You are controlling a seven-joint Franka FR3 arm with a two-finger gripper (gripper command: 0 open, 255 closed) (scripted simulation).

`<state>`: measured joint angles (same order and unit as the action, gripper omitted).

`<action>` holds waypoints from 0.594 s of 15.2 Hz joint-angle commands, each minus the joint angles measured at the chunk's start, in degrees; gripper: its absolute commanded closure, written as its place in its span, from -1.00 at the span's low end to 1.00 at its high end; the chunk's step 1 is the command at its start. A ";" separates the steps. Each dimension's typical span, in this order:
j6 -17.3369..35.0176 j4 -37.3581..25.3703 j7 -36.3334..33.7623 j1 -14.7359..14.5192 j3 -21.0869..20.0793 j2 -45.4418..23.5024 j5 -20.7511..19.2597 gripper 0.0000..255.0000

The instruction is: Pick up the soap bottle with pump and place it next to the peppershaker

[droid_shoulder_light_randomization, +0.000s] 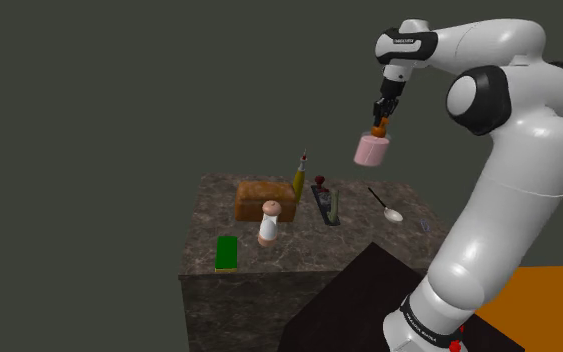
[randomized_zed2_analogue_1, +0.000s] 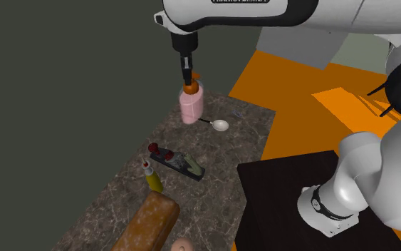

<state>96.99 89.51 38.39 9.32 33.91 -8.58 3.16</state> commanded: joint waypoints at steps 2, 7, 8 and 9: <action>1.11 6.42 -5.07 -3.36 -1.51 6.30 -3.64 1.00; 2.11 15.63 -13.68 -7.02 -5.58 15.41 -8.17 1.00; 2.17 17.21 -15.35 -7.53 -6.54 17.00 -8.80 1.00; 2.19 18.71 -17.00 -8.05 -7.50 18.51 -9.35 1.00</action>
<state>98.85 105.83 23.33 1.81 27.38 7.70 -5.22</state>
